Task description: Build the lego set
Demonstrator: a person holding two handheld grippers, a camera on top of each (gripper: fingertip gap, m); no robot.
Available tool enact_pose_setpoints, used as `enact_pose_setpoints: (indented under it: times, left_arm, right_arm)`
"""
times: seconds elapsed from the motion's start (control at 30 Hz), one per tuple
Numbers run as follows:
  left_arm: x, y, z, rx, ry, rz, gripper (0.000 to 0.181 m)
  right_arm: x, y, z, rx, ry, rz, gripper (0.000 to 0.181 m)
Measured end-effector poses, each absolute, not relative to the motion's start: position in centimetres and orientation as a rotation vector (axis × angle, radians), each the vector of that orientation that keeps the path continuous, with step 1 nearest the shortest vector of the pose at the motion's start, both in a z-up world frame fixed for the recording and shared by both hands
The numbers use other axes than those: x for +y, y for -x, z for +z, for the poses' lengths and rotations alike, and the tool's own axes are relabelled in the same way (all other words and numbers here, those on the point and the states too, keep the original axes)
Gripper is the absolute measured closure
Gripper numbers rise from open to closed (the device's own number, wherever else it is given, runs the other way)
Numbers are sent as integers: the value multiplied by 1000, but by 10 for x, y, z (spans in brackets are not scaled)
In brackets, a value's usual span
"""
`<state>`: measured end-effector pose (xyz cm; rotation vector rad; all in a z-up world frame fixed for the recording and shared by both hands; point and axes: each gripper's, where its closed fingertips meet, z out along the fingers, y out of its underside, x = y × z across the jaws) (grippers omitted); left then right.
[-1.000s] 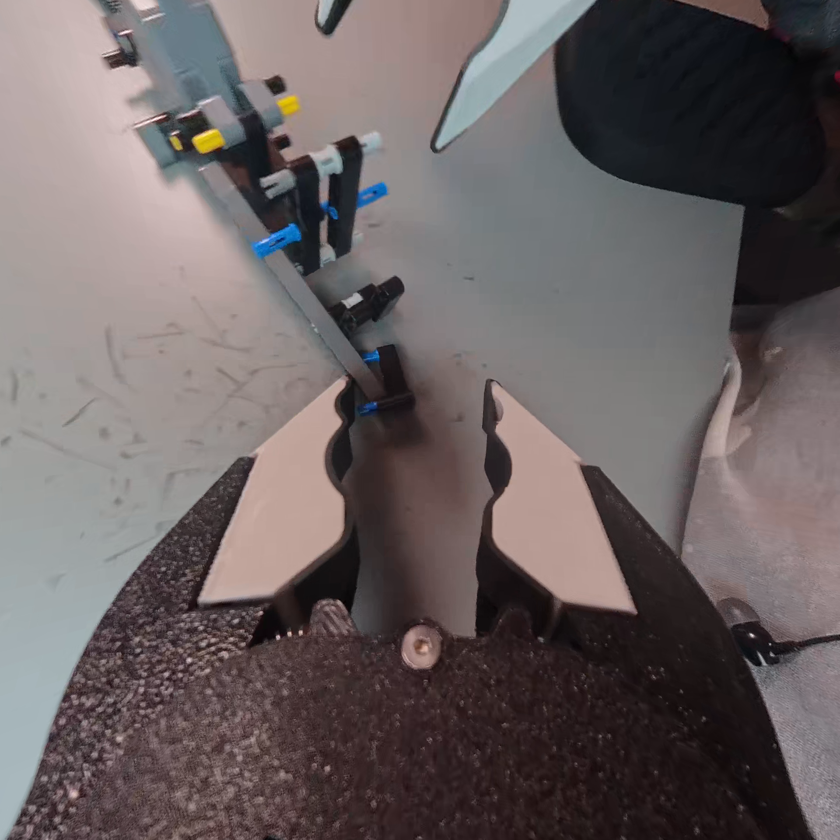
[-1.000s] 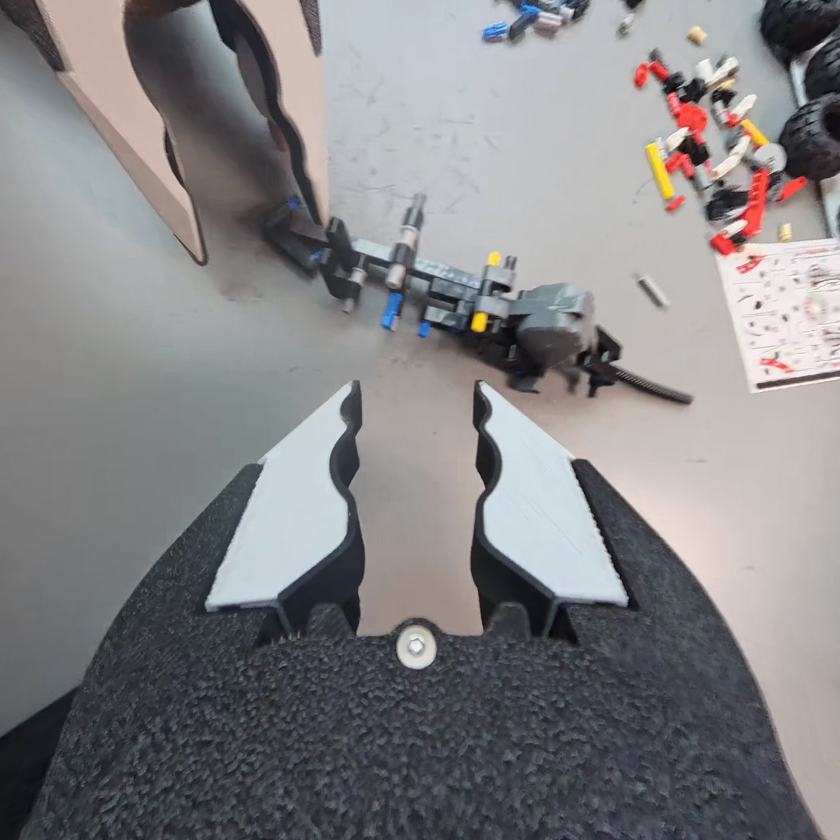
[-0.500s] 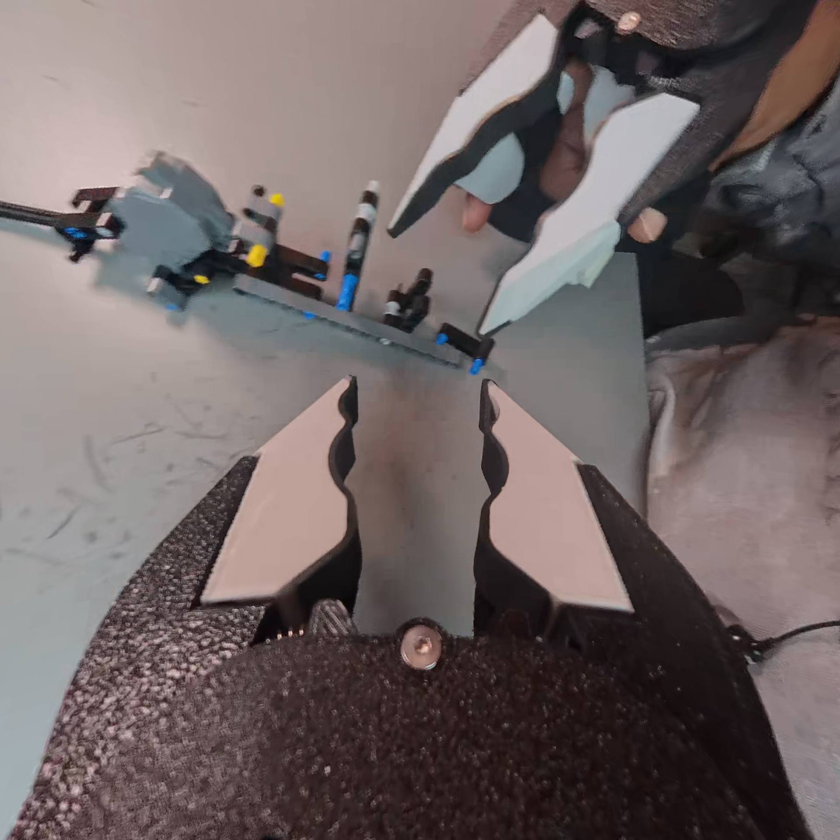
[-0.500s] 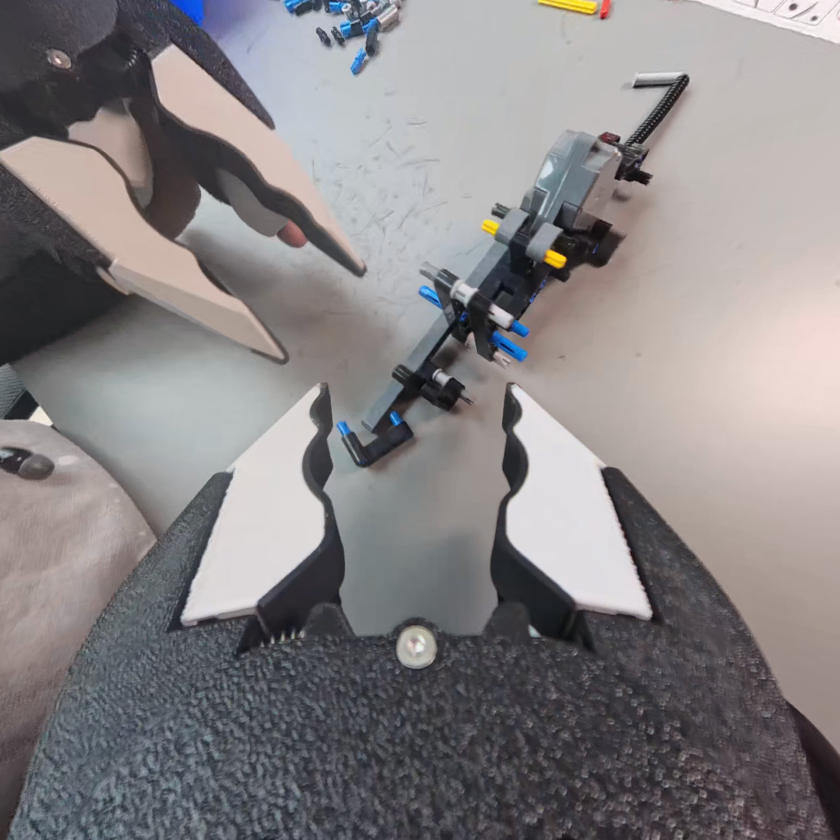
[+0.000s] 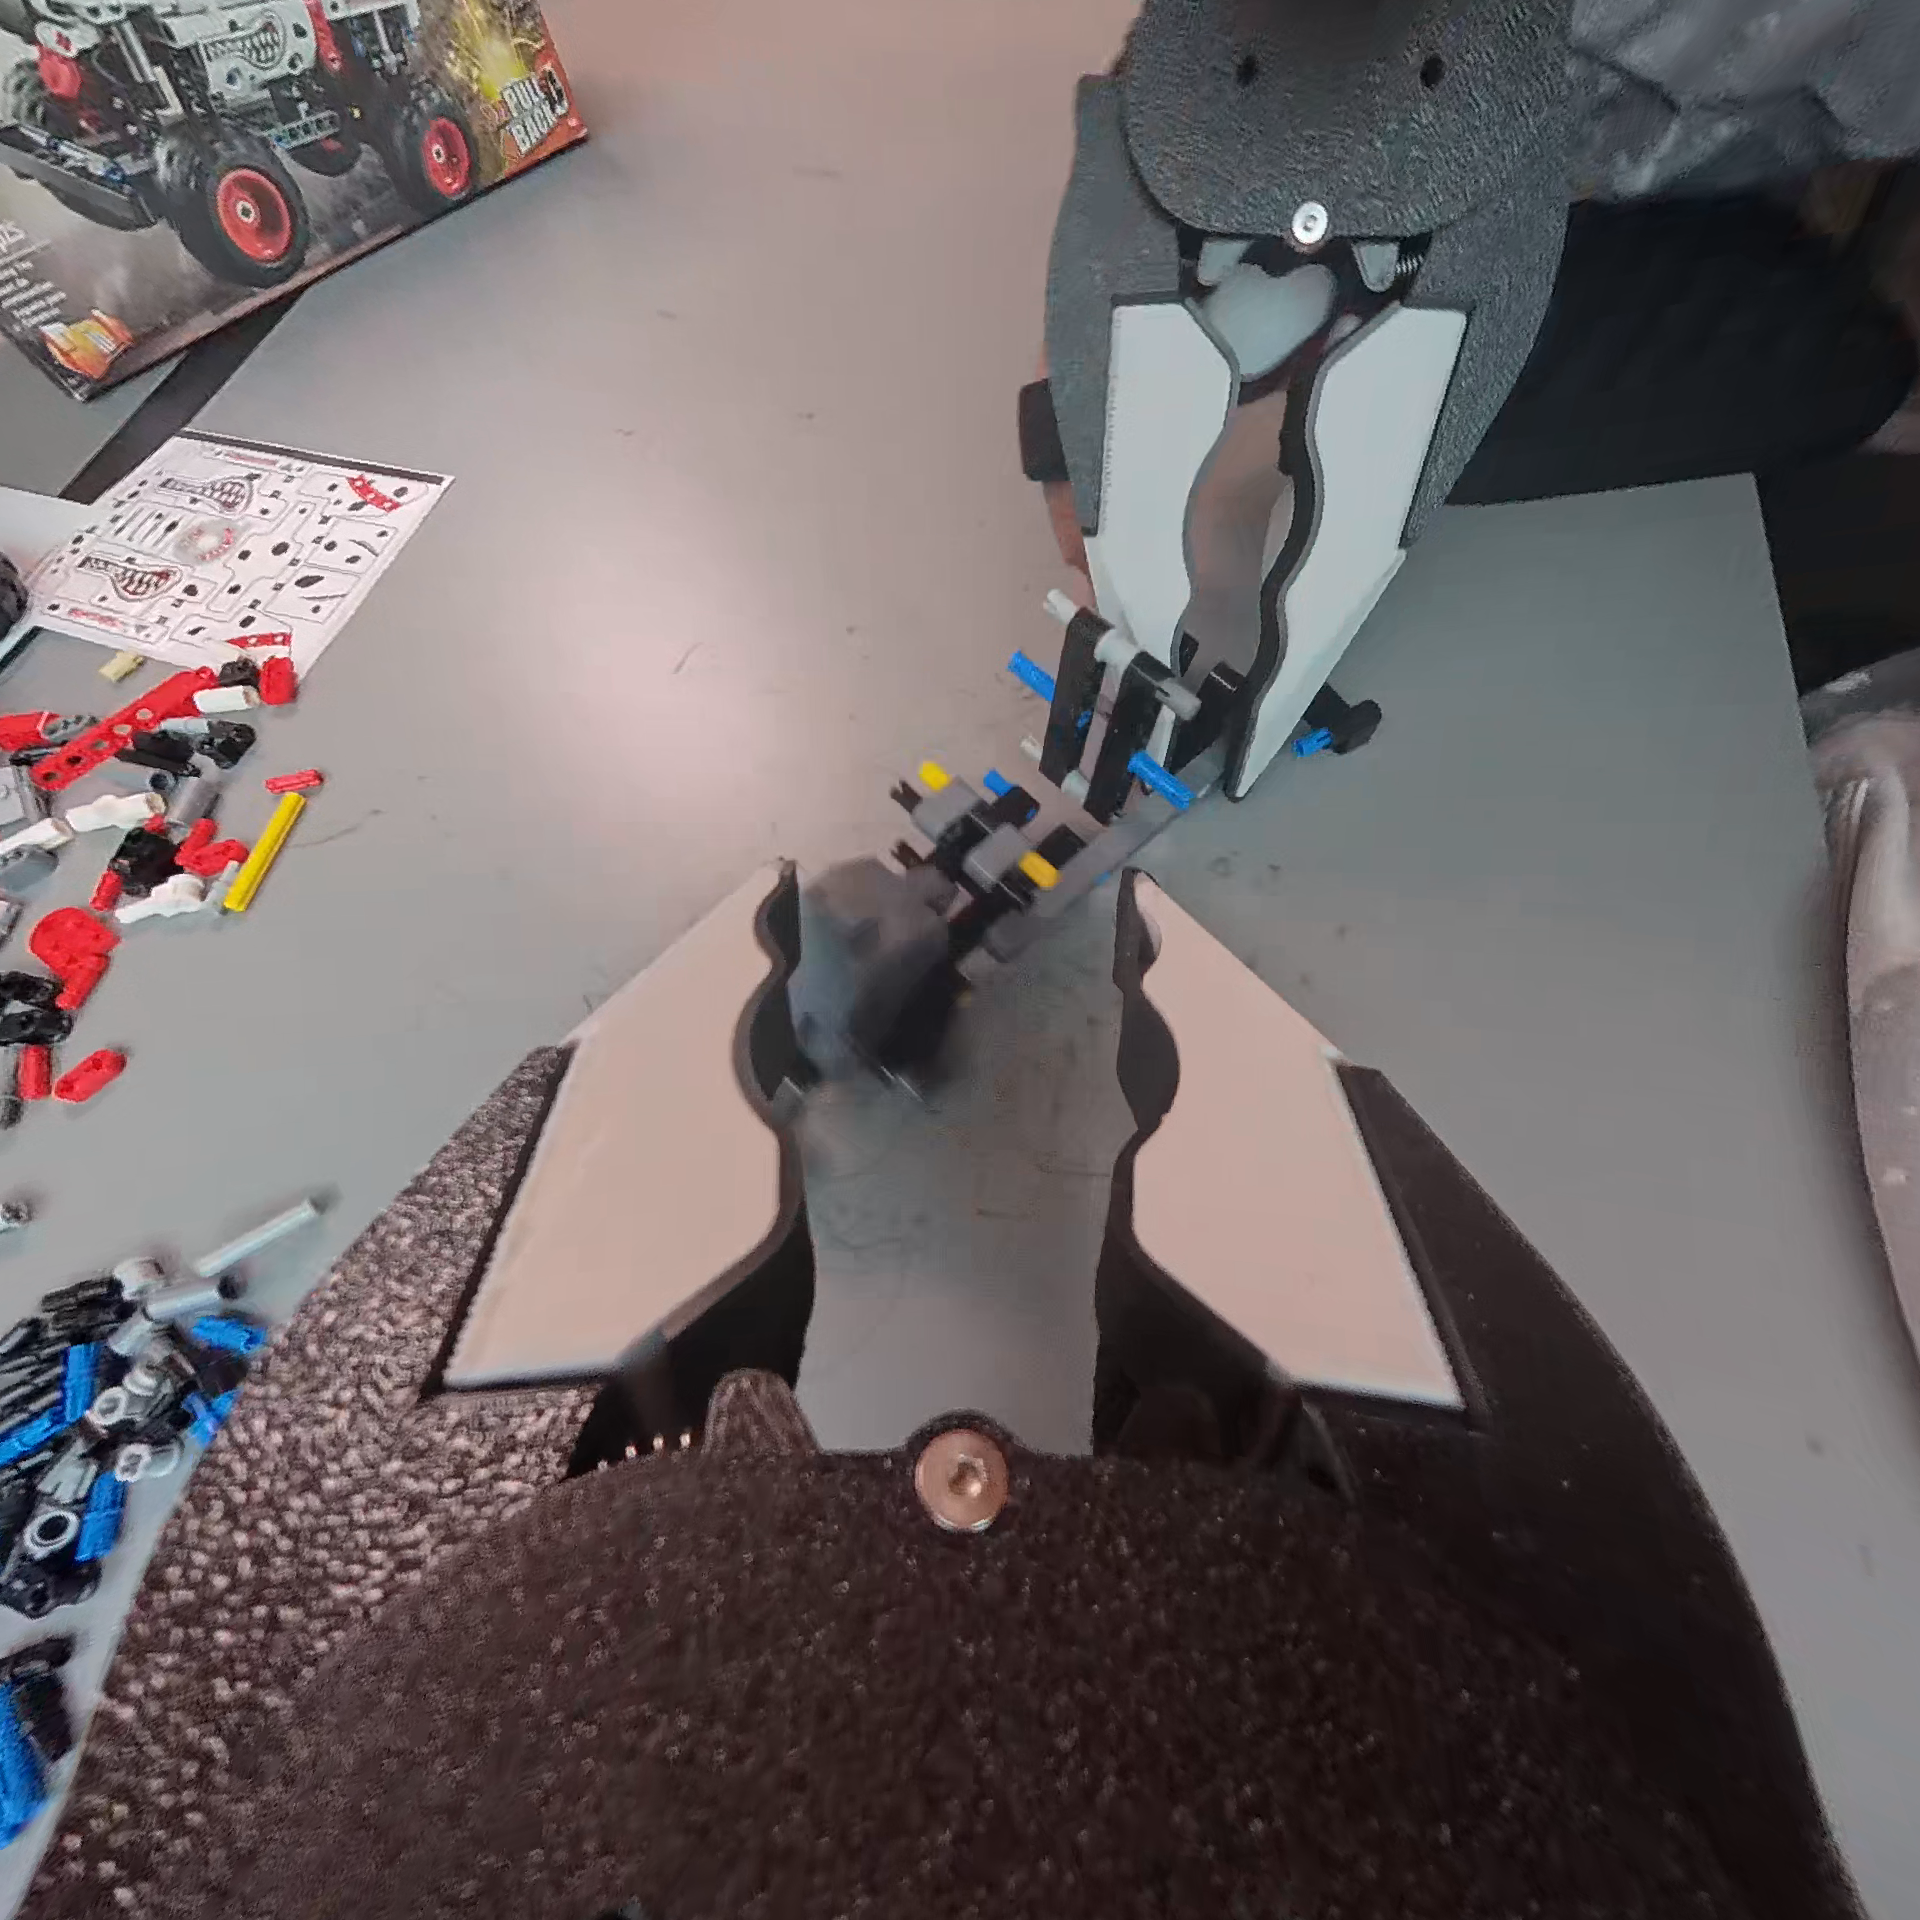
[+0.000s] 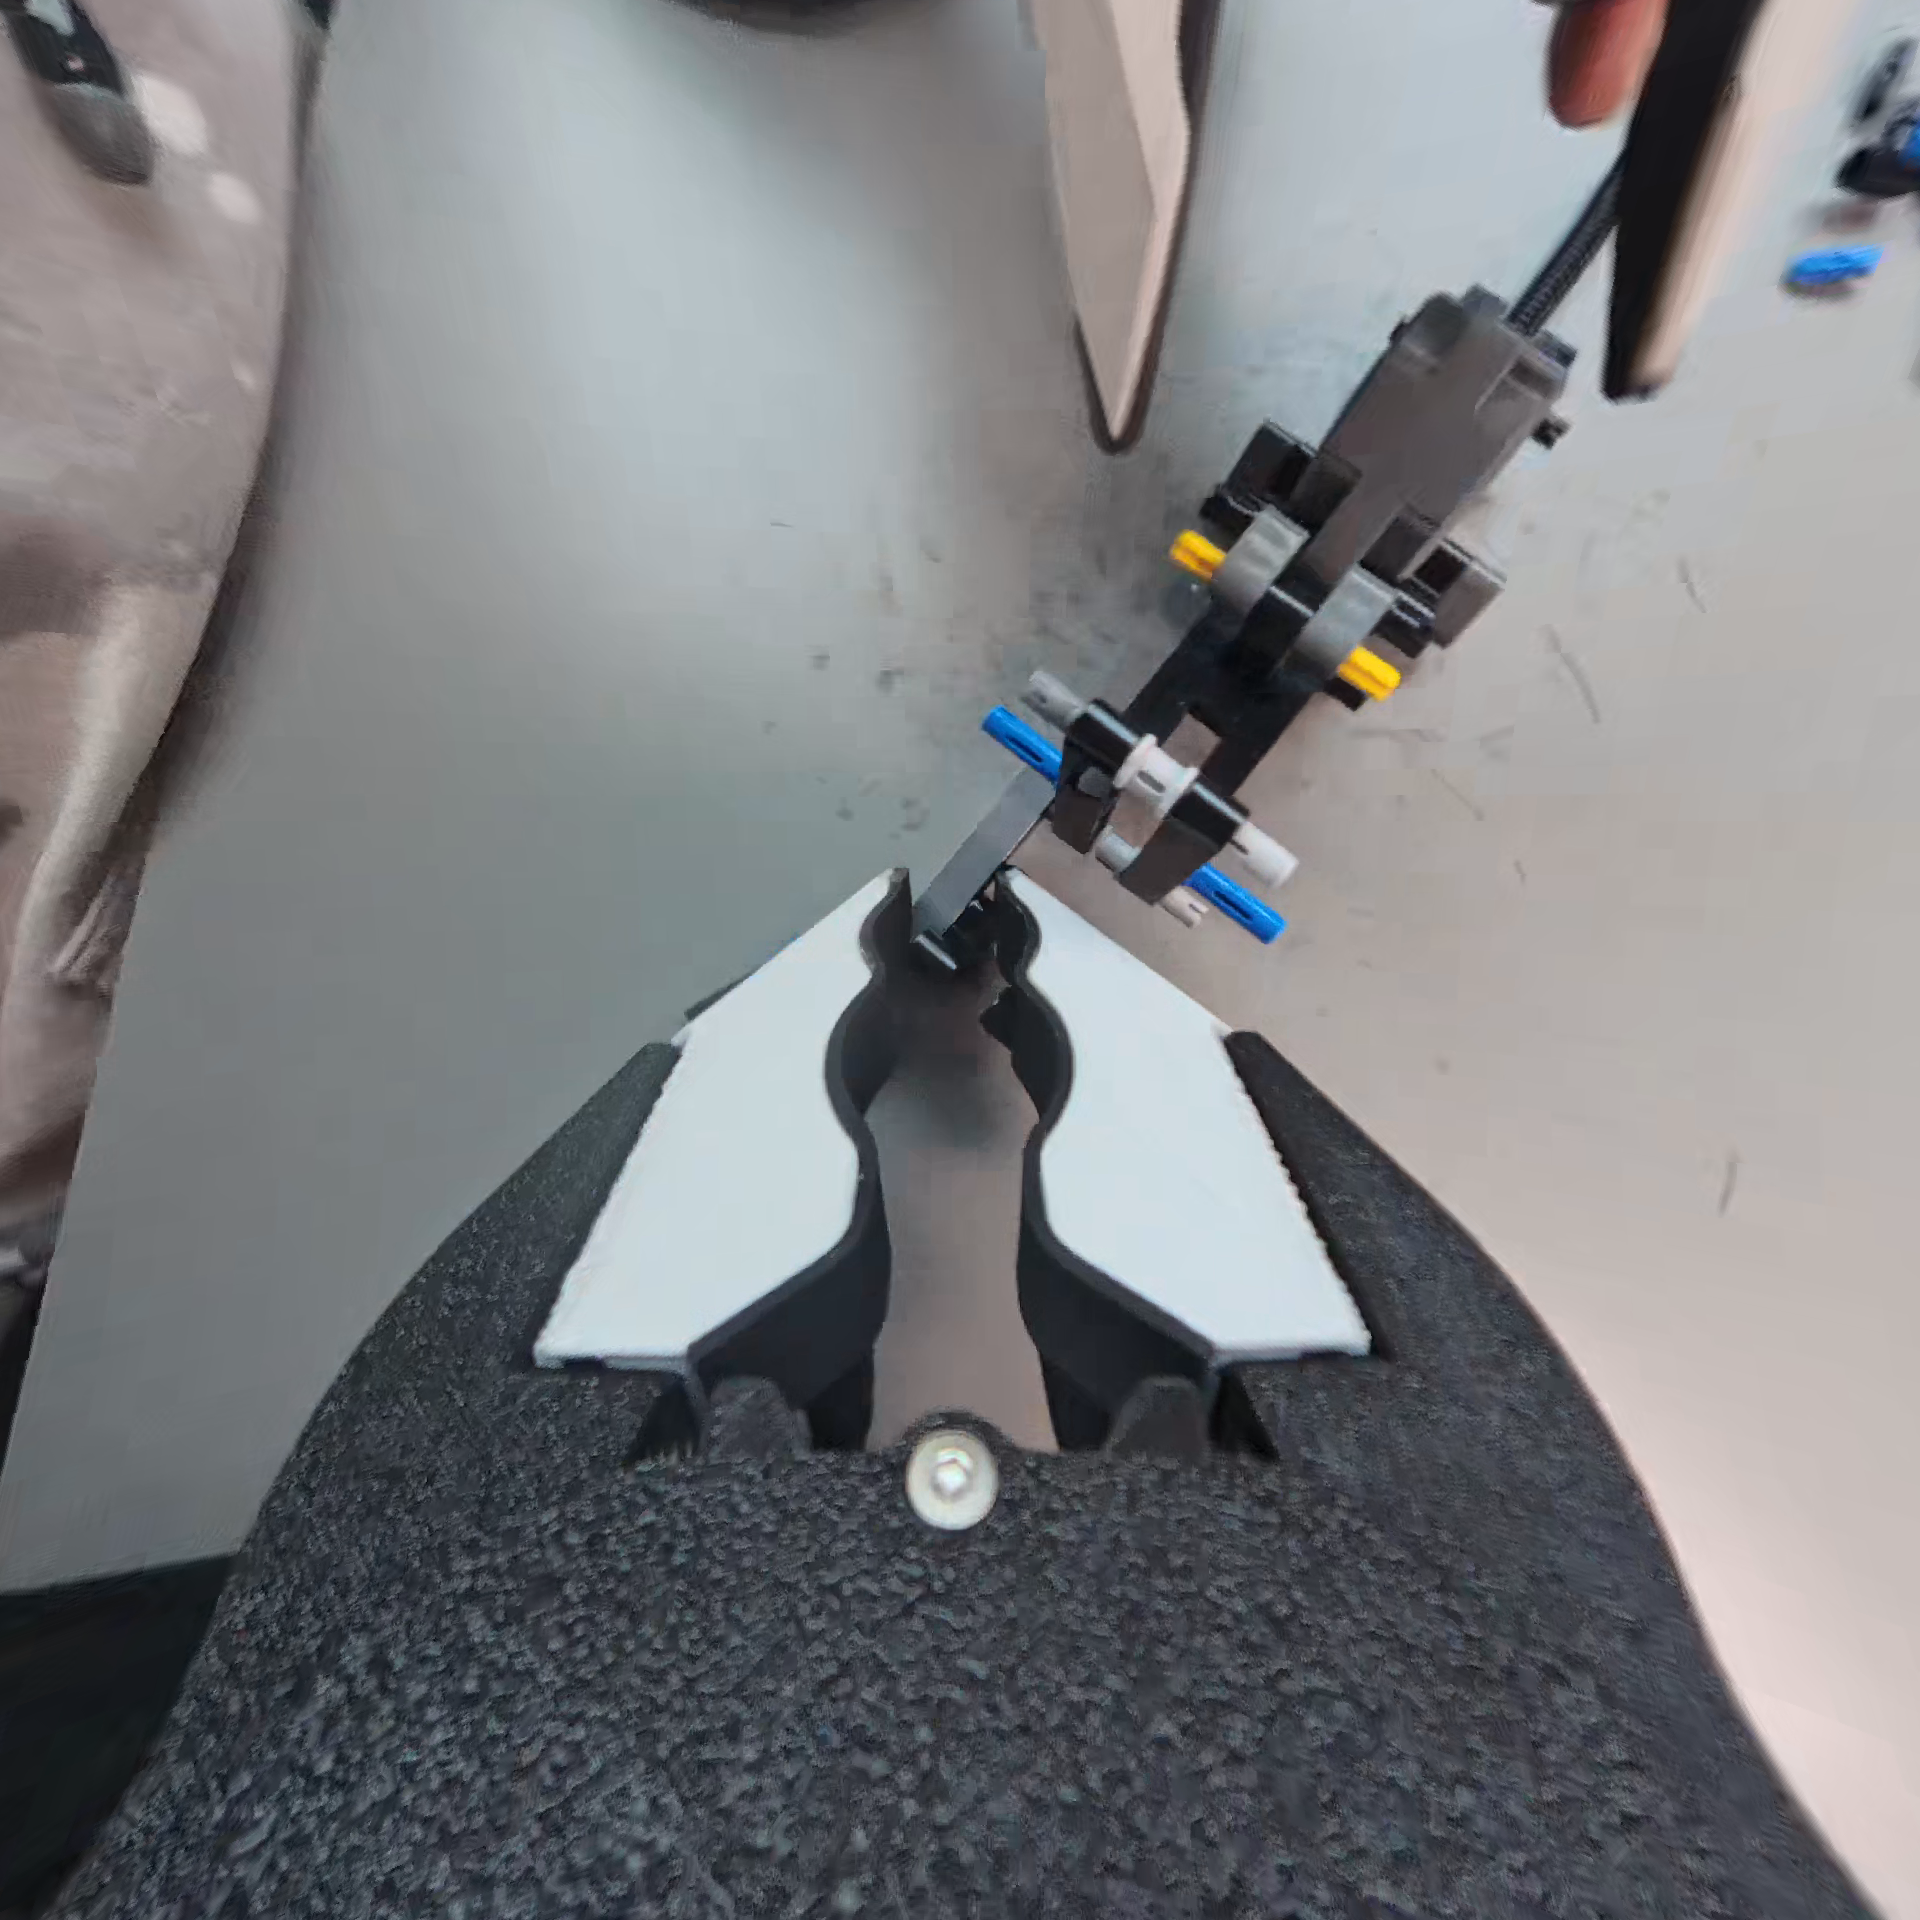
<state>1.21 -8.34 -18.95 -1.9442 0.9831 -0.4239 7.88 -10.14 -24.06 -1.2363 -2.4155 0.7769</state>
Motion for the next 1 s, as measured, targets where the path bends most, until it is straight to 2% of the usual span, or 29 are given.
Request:
enact_pose_setpoints:
  times: [0.03, 0.13, 0.23, 0.43, 0.63, 0.8, 1.0]
  left_arm:
    - [-85, -12, -193, 1015, 1953, -396, 117]
    - [-91, -15, -209, 1110, 2004, -332, 109]
    - [-94, -13, -229, 1178, 2072, -260, 109]
    - [-90, -18, -232, 1197, 2042, -207, 124]
    - [-87, -38, -236, 1257, 1991, -111, 121]
    - [-84, -38, -237, 1247, 1993, -87, 124]
    - [-82, -27, -235, 1179, 2007, -100, 125]
  right_arm:
    - [-103, -76, -242, -2493, 1167, 763, 167]
    - [-105, -68, -243, -2638, 1070, 772, 168]
    - [-99, -64, -243, -2657, 1051, 734, 168]
    - [-99, -68, -242, -2464, 1188, 841, 170]
    - [-94, -87, -241, -2367, 1244, 825, 170]
    - [-79, -85, -239, -2291, 1265, 777, 162]
    - [-51, -109, -203, -2045, 1465, 749, 154]
